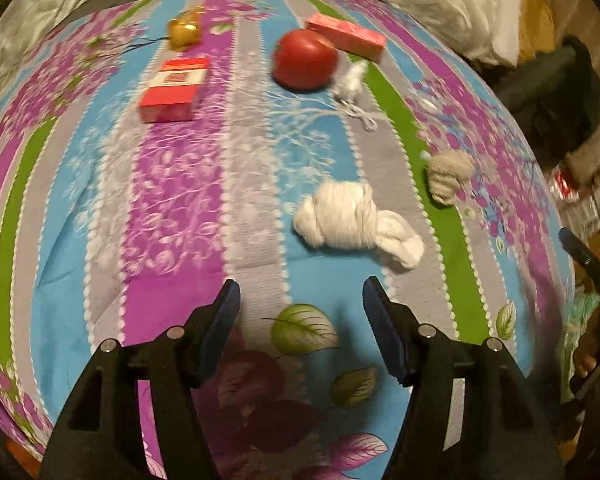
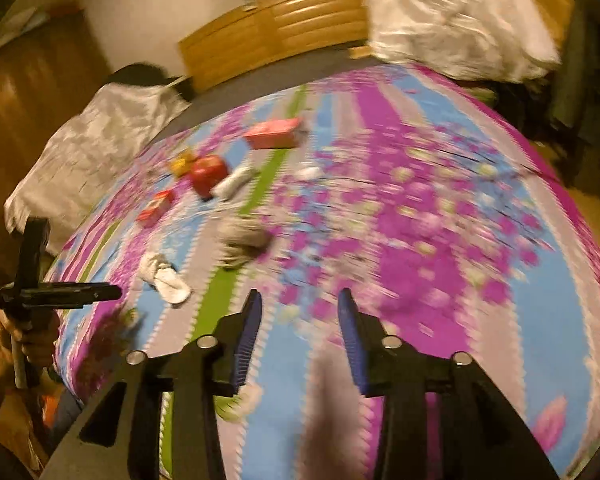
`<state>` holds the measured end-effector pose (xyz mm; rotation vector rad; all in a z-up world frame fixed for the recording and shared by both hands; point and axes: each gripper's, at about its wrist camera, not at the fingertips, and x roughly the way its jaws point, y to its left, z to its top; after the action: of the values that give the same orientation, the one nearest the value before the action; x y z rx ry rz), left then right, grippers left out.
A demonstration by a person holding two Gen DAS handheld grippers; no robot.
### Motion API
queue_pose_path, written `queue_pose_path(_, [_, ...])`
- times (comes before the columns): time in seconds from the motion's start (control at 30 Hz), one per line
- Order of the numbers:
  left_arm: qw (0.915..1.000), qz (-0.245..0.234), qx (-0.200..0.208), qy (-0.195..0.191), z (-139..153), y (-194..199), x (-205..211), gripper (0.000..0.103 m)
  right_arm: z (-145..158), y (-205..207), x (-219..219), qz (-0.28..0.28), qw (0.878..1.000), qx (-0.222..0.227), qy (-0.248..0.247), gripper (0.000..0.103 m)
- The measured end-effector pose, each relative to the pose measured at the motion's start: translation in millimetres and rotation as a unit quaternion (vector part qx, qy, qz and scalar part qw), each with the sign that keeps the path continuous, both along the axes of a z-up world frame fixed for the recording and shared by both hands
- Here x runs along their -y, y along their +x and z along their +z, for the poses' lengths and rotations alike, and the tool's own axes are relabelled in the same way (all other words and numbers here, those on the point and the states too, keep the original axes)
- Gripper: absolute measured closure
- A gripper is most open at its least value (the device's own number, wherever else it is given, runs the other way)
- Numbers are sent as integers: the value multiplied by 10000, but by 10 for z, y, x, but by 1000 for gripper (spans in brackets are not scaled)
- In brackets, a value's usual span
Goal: Collect trash
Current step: 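Grasp the beige knit ball with the right gripper while the left grasps the white rope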
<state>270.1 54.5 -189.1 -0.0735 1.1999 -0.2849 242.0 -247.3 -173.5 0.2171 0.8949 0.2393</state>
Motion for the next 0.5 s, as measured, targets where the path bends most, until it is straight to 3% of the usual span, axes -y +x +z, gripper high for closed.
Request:
queue_pose_path(0.13, [9996,204,161,-55,27,-72,-158,42,-46,257,-410,518,9982,73,-299,60])
queue_pose_path(0.2, [9995,247,201,-85,17,-109,-237,42,-85,338,-533,655,9971,76,-376,53])
queue_pose_path(0.27, [9991,346,206,-118,-1,-144,-316,42,-143,425,-624,709,9966,56,-417,47])
queue_pose_path(0.5, [9973,613,121,-381,-113,-207,-489,42,-361,825,-820,682,9968,-139,-383,46])
